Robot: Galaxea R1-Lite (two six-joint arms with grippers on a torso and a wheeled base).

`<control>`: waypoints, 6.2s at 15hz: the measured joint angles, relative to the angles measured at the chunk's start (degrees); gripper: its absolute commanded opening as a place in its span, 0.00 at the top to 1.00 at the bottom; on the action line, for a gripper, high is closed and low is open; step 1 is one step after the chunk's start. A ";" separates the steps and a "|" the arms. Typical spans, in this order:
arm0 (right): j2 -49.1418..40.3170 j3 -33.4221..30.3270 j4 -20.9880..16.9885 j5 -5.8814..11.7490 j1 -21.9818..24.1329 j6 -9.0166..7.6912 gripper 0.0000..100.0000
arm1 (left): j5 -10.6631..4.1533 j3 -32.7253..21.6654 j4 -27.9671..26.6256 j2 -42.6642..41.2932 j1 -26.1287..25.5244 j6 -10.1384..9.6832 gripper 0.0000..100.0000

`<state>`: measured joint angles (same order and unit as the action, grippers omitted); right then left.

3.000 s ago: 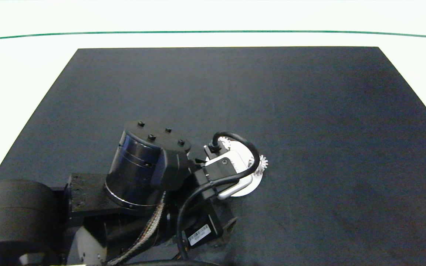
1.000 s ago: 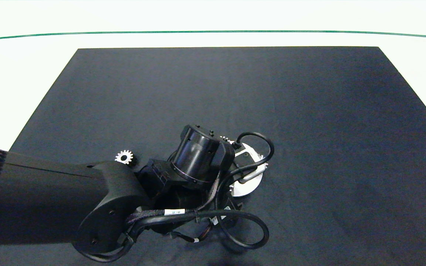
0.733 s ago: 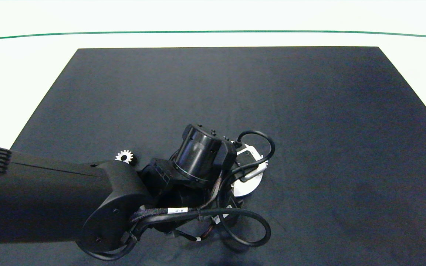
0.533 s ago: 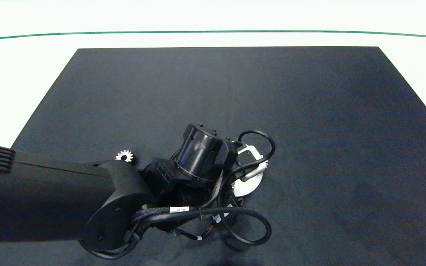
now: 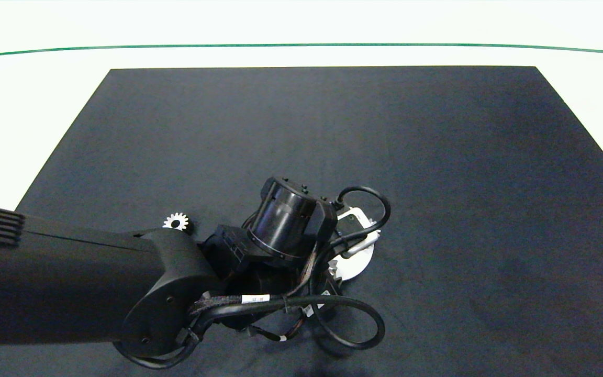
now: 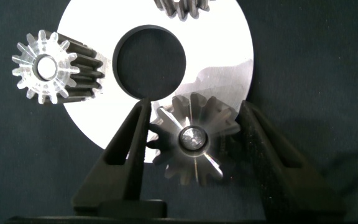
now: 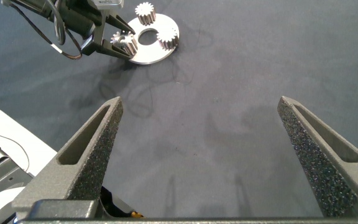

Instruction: Remove an incorrectly installed larger gear and replace it with the correct smaller gear

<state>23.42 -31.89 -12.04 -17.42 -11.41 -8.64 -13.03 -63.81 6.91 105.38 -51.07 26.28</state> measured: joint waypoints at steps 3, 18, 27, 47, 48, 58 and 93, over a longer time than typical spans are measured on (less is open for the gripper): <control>-0.05 0.00 0.00 -0.02 0.00 0.00 0.00 | 0.02 -0.11 -1.49 0.02 0.00 0.01 0.56; -0.35 -0.18 0.09 -0.02 0.00 0.00 0.00 | 0.02 -4.22 -6.01 -0.02 0.05 -0.10 0.72; -0.30 -0.44 0.17 -0.02 0.11 -0.06 0.00 | 0.00 -5.77 -11.07 -3.12 -2.62 -1.29 0.72; -0.68 -0.29 0.00 -0.02 0.09 -0.09 0.00 | -0.05 -6.60 -14.26 -2.82 -1.85 -2.47 0.00; -0.73 -0.27 -0.02 -0.02 0.09 -0.06 0.00 | -0.06 -6.70 -14.26 -2.62 -1.63 -2.56 0.00; -1.26 0.06 -0.05 -0.02 0.09 -0.06 0.00 | 0.02 -9.07 -14.37 0.61 -1.39 -3.19 0.00; -2.12 0.44 0.00 -0.02 0.01 -0.06 0.00 | 0.02 -12.93 -21.05 2.71 -0.26 -3.55 0.61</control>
<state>21.30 -31.45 -12.04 -17.44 -11.40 -8.70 -13.01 -76.74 -14.14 108.08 -51.32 22.74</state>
